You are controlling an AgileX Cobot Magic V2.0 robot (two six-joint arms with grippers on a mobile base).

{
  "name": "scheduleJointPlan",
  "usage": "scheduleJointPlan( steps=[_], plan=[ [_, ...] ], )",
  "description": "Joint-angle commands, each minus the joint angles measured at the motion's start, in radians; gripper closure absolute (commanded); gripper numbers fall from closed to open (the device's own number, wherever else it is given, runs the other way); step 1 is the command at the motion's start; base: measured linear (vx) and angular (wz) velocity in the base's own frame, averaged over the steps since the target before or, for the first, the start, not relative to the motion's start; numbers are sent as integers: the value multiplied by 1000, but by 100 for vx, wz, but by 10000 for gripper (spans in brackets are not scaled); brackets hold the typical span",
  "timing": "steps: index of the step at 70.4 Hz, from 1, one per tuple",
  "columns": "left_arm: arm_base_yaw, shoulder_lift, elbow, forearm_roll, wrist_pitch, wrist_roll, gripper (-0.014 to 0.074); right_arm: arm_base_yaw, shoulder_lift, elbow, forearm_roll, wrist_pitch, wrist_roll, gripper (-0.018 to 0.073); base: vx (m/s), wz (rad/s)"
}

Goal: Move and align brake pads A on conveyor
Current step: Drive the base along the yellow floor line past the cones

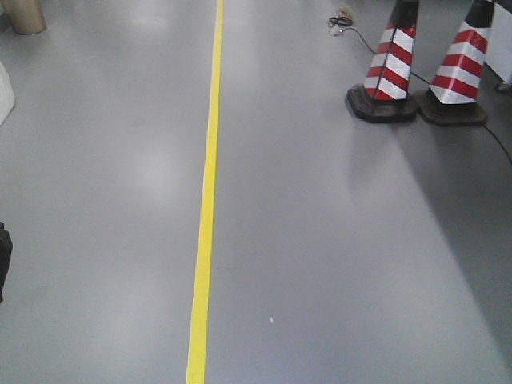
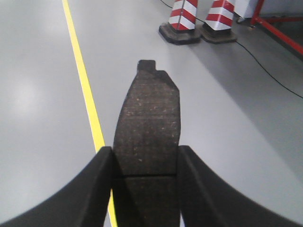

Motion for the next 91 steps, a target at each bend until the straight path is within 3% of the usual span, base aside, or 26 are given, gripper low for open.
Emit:
scheduleJointPlan(
  steps=[1, 91],
  plan=[
    [-2, 5, -32, 2, -91, -5, 602, -4, 8, -31, -4, -96, -1, 561, 79, 13],
    [-2, 8, -32, 2, -91, -5, 602, -4, 8, -31, -4, -96, -1, 561, 75, 1]
  ],
)
